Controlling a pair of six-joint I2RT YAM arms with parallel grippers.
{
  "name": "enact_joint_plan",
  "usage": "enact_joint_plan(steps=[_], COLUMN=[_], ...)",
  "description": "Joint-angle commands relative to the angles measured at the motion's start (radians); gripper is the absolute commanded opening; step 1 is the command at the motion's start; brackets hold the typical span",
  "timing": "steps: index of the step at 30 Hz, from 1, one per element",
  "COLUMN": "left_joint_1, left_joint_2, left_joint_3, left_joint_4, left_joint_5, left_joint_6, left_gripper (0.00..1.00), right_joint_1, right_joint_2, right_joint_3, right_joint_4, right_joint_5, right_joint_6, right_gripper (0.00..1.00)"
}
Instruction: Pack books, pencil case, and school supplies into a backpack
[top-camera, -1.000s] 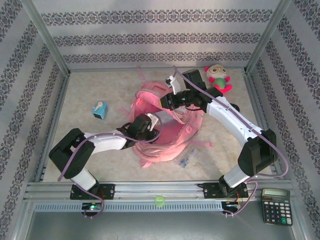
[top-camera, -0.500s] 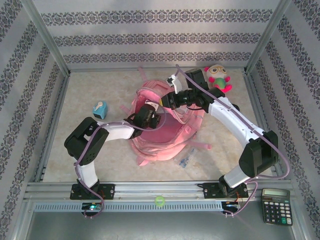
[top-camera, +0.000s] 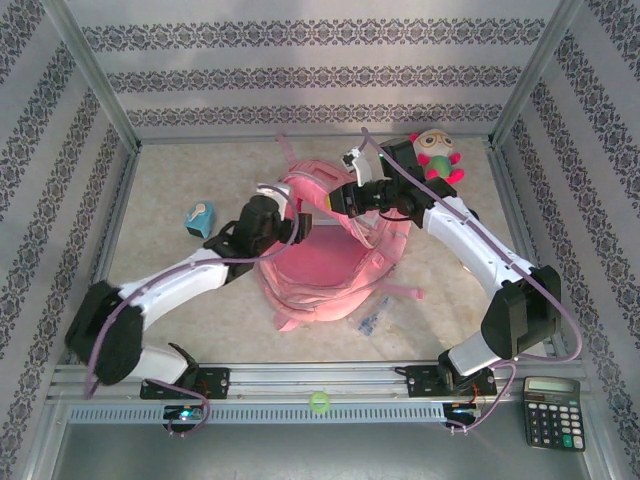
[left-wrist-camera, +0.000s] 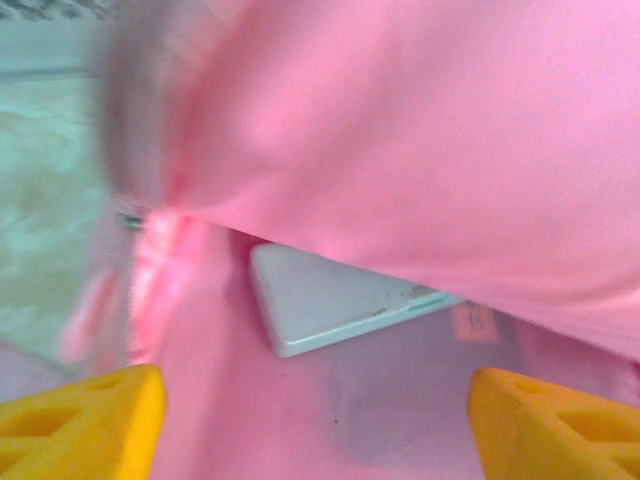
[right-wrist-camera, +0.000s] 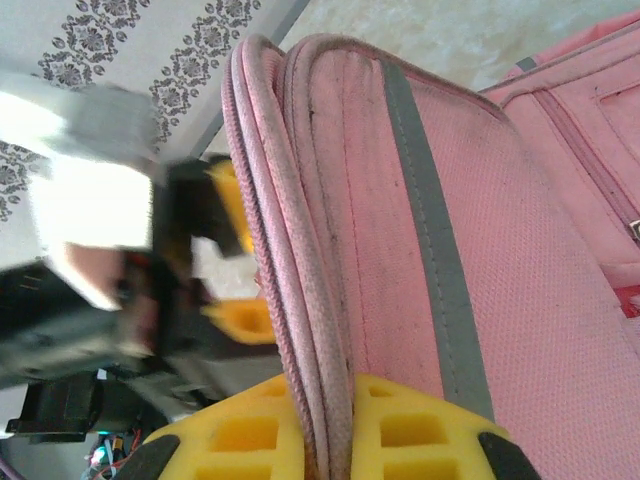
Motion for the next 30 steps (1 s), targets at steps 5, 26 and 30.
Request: enact_joint_plan(steps=[5,26,30], left_joint_1=[0.246,0.629,0.655], left_joint_2=[-0.079,0.463,0.54], left_joint_3=[0.121,0.468,0.514], left_joint_4=[-0.483,-0.645,-0.648], left_joint_5=[-0.069,0.081,0.057], left_joint_6=[-0.04,0.347,0.36], left_gripper=[0.95,0.99,1.0], right_joint_1=[0.0,0.007,0.008], right_joint_2=[-0.033,-0.027,-0.027], right_joint_3=[0.005,-0.004,-0.003], right_joint_4=[0.091,0.086,0.084], right_joint_5=[-0.03,-0.024,-0.021], right_joint_6=[0.042,0.028,0.028], right_gripper=[0.0,0.0,0.0])
